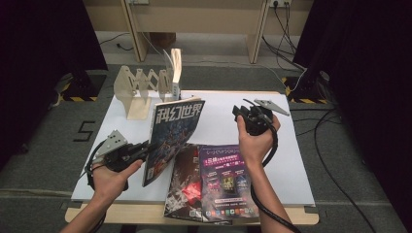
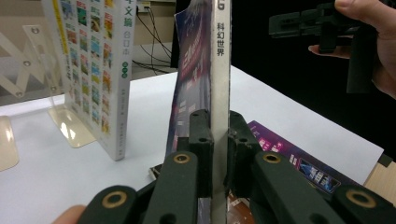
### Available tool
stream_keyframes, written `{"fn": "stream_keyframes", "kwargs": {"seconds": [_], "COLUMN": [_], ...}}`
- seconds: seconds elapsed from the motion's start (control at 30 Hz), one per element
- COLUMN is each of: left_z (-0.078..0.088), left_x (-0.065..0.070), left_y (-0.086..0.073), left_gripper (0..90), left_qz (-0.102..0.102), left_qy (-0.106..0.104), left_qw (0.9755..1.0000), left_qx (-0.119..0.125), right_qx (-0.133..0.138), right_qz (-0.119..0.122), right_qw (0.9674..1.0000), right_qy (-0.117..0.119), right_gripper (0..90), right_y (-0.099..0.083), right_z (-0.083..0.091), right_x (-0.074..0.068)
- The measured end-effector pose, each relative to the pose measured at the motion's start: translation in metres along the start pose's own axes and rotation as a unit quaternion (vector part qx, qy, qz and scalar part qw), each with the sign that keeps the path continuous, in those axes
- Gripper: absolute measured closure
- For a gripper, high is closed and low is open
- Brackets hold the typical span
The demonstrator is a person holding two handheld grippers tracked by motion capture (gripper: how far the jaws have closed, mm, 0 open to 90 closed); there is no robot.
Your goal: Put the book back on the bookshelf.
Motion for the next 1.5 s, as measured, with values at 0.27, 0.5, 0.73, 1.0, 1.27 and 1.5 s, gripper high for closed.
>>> {"fn": "stream_keyframes", "kwargs": {"seconds": [0.27,0.5,0.73,1.0,1.27,1.5], "left_z": [0.014,0.024,0.032,0.042,0.051,0.058], "left_x": [-0.007,-0.013,-0.02,-0.027,-0.033,-0.039], "left_y": [-0.002,-0.003,-0.004,-0.006,-0.007,-0.007], "left_gripper": [82.9,82.9,82.9,82.9,82.9,82.9], "left_qz": [0.008,0.006,0.011,0.022,0.032,0.037], "left_qy": [0.009,0.015,0.023,0.036,0.047,0.06], "left_qw": [0.9998,0.9997,0.9993,0.9985,0.9977,0.9967], "left_qx": [0.014,0.019,0.027,0.035,0.038,0.039], "right_qx": [-0.003,-0.006,-0.008,-0.011,-0.012,-0.015], "right_qz": [0.001,-0.002,0.0,-0.001,-0.002,-0.007], "right_qw": [1.0,1.0,0.9999,0.9999,0.9998,0.9997], "right_qy": [-0.003,-0.004,-0.007,-0.012,-0.017,-0.02], "right_gripper": [68.4,68.3,68.3,68.4,68.5,68.5], "right_y": [-0.003,-0.007,-0.008,-0.011,-0.012,-0.015], "right_z": [-0.002,-0.003,-0.004,-0.004,-0.003,-0.004], "right_x": [0.002,0.004,0.006,0.01,0.015,0.017]}}
Point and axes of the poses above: each handheld gripper's, and its own axes: z roughly backward along the jaws, y roughly out of its top, x roughly to its right, the point moved 5 cm from there along -z, roughly forward along the jaws
